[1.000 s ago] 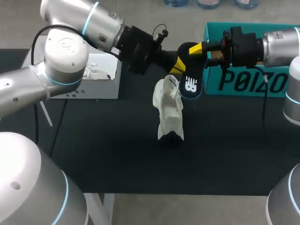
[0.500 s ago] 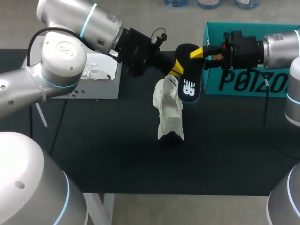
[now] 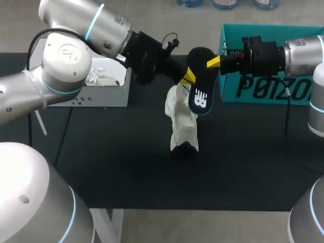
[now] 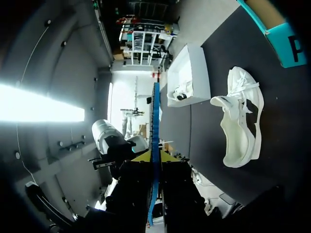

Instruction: Take the shoe out of the shoebox, open the shoe tongue, remove and reinsert the insole, then place the shoe into the shoebox

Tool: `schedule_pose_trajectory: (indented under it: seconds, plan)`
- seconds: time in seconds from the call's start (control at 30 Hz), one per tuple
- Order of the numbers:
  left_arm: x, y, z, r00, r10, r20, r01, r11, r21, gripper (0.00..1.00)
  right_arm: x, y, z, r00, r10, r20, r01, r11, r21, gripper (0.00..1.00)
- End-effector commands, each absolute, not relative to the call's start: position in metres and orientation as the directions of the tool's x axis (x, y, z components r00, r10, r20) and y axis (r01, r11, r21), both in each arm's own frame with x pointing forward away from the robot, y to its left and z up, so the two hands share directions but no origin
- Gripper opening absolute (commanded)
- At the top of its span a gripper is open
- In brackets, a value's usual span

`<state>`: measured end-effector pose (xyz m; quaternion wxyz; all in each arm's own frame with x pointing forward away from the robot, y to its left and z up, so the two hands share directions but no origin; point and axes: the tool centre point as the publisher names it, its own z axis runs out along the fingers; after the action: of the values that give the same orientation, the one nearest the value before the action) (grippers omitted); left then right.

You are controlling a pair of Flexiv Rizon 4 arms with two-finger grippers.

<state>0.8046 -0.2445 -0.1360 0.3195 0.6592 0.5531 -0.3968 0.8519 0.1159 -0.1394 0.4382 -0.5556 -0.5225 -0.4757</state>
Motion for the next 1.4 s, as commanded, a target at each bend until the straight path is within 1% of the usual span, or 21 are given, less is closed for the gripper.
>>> schedule_pose_trajectory:
  seconds: [0.03,0.07,0.1,0.17,0.27,0.4,0.57,0.7,0.8,0.83,1.0,1.13,1.2,1.33,1.4]
  plan:
    - [0.806,-0.245,-0.137,0.078,0.480,-0.874,0.982,-0.188,-0.015,0.00,0.854,0.119,-0.139,-0.001,0.162,0.987,0.998,-0.066,0.012,0.00]
    - [0.806,-0.245,-0.137,0.079,0.481,-0.873,0.982,-0.188,-0.015,0.43,0.854,0.119,-0.139,-0.002,0.161,0.987,0.998,-0.067,0.013,0.00]
    - [0.807,-0.245,-0.137,0.079,0.490,-0.868,0.982,-0.188,-0.017,1.00,0.854,0.119,-0.139,-0.003,0.160,0.987,0.998,-0.067,0.013,0.00]
    - [0.809,-0.242,-0.136,0.072,0.513,-0.855,0.982,-0.187,-0.030,1.00,0.854,0.119,-0.139,-0.003,0.161,0.987,0.998,-0.067,0.014,0.00]
    - [0.813,-0.231,-0.129,0.046,0.599,-0.799,0.983,-0.170,-0.071,1.00,0.854,0.119,-0.142,-0.001,0.164,0.986,0.998,-0.065,0.012,0.00]
    - [0.820,-0.219,-0.118,-0.013,0.718,-0.696,0.983,-0.117,-0.138,1.00,0.856,0.120,-0.149,0.005,0.186,0.983,0.998,-0.070,0.009,0.00]
    - [0.832,-0.211,-0.103,-0.008,0.816,-0.578,0.982,-0.103,-0.158,1.00,0.859,0.123,-0.157,-0.003,0.260,0.966,0.996,-0.084,0.025,0.00]
    - [0.836,-0.209,-0.091,-0.017,0.877,-0.480,0.980,-0.081,-0.183,1.00,0.862,0.124,-0.163,0.000,0.283,0.959,0.996,-0.089,0.027,0.00]
    - [0.843,-0.212,-0.088,0.046,0.882,-0.468,0.981,-0.128,-0.145,1.00,0.865,0.126,-0.166,0.004,0.286,0.958,0.996,-0.087,0.022,0.00]
    - [0.846,-0.213,-0.086,0.081,0.894,-0.440,0.979,-0.155,-0.134,1.00,0.866,0.127,-0.167,0.010,0.283,0.959,0.997,-0.079,0.013,0.00]
    - [0.856,-0.213,-0.085,0.163,0.922,-0.351,0.977,-0.200,-0.072,1.00,0.870,0.131,-0.166,0.007,0.258,0.966,0.998,-0.067,0.010,0.00]
    - [0.855,-0.214,-0.081,0.097,0.954,-0.283,0.991,-0.120,-0.065,1.00,0.873,0.131,-0.164,0.006,0.249,0.969,0.997,-0.075,0.013,0.00]
    - [0.855,-0.214,-0.078,0.043,0.967,-0.253,0.996,-0.061,-0.064,1.00,0.875,0.133,-0.163,0.005,0.248,0.969,0.997,-0.078,0.015,0.00]
    - [0.858,-0.218,-0.072,0.026,0.976,-0.215,0.997,-0.041,-0.066,1.00,0.876,0.138,-0.162,-0.006,0.255,0.967,0.997,-0.077,0.027,0.00]
    - [0.863,-0.219,-0.070,0.039,0.983,-0.182,0.997,-0.050,-0.055,1.00,0.876,0.139,-0.162,-0.009,0.251,0.968,0.997,-0.077,0.030,0.00]
